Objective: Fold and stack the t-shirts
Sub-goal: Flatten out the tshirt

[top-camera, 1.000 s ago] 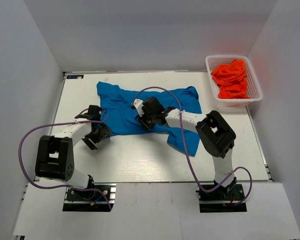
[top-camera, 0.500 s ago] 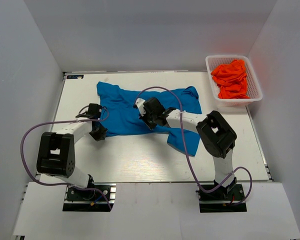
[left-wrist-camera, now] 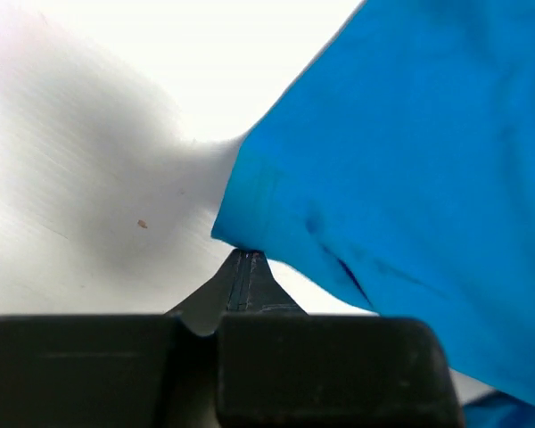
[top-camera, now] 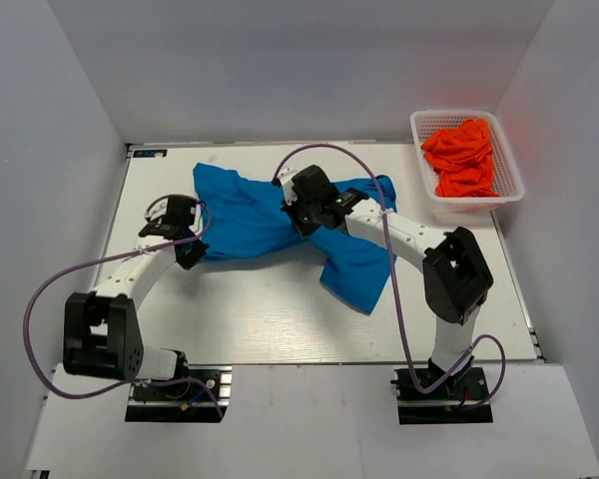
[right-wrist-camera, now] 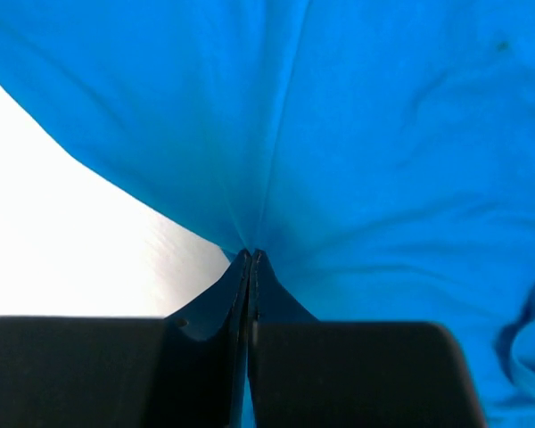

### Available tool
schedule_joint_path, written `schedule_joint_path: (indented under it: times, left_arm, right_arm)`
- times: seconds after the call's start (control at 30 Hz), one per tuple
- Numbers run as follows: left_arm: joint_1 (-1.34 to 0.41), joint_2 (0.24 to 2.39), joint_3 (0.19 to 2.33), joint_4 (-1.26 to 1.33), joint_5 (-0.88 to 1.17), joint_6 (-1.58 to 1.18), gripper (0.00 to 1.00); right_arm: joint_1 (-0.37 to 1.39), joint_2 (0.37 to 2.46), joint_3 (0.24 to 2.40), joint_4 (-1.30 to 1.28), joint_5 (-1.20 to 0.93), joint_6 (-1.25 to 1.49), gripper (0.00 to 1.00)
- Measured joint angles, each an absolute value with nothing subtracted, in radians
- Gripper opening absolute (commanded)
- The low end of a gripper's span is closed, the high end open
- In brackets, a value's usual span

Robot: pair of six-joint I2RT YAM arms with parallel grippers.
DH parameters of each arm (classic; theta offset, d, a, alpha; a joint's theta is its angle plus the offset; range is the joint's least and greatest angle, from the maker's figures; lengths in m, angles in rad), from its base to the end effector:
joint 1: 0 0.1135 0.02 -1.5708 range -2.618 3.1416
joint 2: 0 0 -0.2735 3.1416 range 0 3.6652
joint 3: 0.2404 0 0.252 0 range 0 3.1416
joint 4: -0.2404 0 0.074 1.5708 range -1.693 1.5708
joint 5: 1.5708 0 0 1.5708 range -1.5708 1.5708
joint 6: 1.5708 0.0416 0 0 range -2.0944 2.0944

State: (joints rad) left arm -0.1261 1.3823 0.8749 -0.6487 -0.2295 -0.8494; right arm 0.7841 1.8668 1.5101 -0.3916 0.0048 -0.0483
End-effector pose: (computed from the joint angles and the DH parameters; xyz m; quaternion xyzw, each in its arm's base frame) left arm 0.2571 -0.0231 0.2109 -0.3660 0.9009 0.0031 0.2332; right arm 0.3080 0.3069 0.2672 -0.3697 0.8388 0.1417 0.3738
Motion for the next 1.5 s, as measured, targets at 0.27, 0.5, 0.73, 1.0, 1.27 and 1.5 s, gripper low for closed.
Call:
schedule_joint_path:
  times: [0.27,0.5,0.73,1.0,1.27,1.5]
  left_arm:
    - [-0.128,1.323,0.947,-0.735,-0.3,-0.833,0.0]
    - [-0.127,1.305,0.927,-0.838,-0.33,-0.802,0.0]
    - [-0.133,1.261,0.892,-0.829,-0.262,-0.734,0.02]
    - [-0.141,1.248,0.801,-0.641,0.049,-0.653,0.35]
    - [-0.154,1.32,0.713,-0.484,0.258,-0.621,0.38]
    - [-0.176,1.411,0.72,-0.42,0.269,-0.609,0.31]
  right_arm:
    - [0.728,1.867,1.577,-0.534,-0.018,-0.032,0.0]
    - [0.641,1.867,1.592,-0.554,-0.064,0.006,0.0]
    - [0.618,1.867,1.593,-0.563,-0.143,0.017,0.0]
    - [0.624,1.871,1.593,-0.562,-0.156,0.024,0.0]
    - [0.616,1.959,1.647,-0.559,-0.096,0.093,0.0]
    - [0.598,1.977,1.65,-0.561,-0.092,0.118,0.0]
